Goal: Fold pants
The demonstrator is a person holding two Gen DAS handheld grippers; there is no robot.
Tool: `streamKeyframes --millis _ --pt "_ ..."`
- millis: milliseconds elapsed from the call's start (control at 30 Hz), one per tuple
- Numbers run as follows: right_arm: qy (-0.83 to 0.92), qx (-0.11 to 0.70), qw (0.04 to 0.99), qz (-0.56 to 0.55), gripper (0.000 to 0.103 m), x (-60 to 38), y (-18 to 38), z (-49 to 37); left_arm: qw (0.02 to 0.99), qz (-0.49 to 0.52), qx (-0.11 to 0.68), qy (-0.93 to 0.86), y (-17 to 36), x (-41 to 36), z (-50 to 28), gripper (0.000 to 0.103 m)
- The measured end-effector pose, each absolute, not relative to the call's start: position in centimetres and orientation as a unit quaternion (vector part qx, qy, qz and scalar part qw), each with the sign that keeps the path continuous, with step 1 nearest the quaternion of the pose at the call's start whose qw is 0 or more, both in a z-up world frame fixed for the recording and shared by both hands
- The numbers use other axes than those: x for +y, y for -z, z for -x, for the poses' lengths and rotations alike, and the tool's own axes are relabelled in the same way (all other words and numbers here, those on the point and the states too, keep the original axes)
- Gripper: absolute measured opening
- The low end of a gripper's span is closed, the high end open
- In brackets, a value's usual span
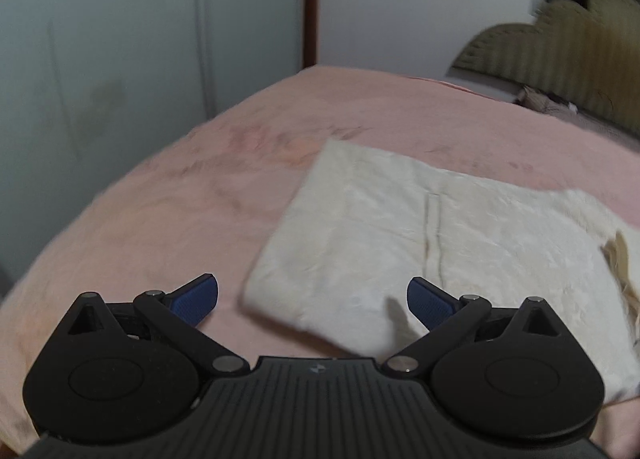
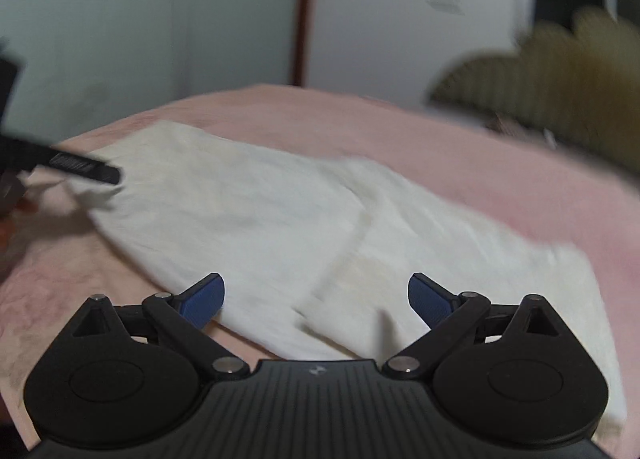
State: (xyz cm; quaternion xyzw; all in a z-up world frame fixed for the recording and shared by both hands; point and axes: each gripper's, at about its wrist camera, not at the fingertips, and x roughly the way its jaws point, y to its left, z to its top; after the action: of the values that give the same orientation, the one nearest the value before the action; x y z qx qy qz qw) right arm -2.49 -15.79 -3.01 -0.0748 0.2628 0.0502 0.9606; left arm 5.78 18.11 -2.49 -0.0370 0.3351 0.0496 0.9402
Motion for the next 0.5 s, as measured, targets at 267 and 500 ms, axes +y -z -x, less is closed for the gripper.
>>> streamKeyframes --millis 267,500 --pt "-0.131 0.2 0.918 0.316 0.082 -4.3 5.6 0.7 0.913 0.16 0.376 -0.024 1.8 22.5 -5.2 0.102" --pt "-0.153 0.221 0.908 0.322 0.058 -0.3 7.0 -3.0 0.857 0.313 0.408 0.029 3.3 24.5 -7.2 0.102"
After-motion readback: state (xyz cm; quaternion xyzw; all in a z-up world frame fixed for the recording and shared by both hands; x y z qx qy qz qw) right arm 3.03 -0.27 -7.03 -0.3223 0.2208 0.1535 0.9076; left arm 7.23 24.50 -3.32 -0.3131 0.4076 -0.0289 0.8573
